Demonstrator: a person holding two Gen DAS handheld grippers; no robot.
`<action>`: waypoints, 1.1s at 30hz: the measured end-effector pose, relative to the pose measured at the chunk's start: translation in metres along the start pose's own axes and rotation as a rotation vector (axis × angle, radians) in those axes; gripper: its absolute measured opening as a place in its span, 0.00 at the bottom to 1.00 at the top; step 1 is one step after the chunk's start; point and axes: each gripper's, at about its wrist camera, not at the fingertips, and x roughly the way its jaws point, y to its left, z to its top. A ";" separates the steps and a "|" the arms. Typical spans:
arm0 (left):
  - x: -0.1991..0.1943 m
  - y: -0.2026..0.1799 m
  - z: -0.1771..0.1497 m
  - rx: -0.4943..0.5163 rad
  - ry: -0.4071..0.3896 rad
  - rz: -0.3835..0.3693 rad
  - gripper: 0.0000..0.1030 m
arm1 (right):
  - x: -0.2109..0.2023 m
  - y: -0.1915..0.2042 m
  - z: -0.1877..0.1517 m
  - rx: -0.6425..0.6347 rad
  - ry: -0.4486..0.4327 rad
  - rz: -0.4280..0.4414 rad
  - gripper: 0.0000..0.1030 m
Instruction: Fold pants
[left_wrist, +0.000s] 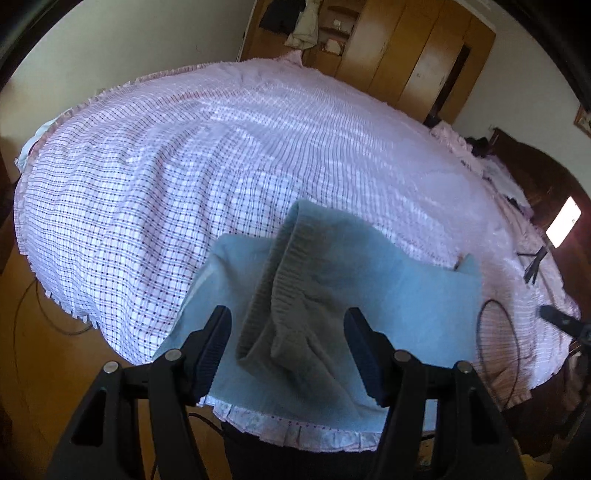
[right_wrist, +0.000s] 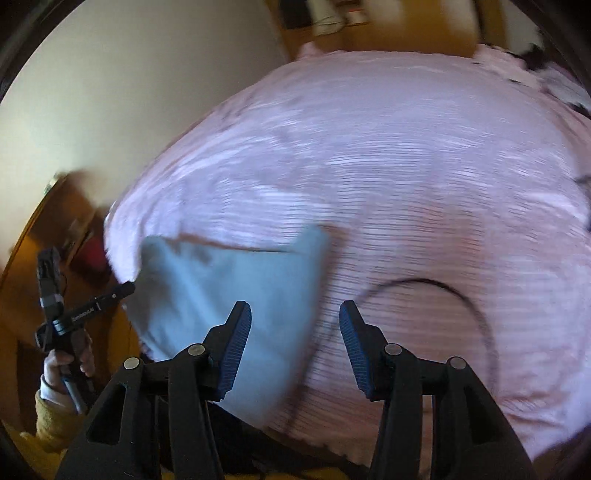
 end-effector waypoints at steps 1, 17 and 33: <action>0.004 -0.002 0.000 0.009 0.004 0.013 0.65 | -0.013 -0.010 -0.001 0.011 -0.021 -0.027 0.42; 0.033 -0.004 -0.002 -0.039 0.023 0.010 0.38 | -0.247 -0.053 0.016 -0.051 -0.217 -0.442 0.44; -0.021 0.031 0.039 -0.103 -0.088 -0.057 0.29 | -0.080 -0.023 0.019 -0.224 0.172 -0.224 0.50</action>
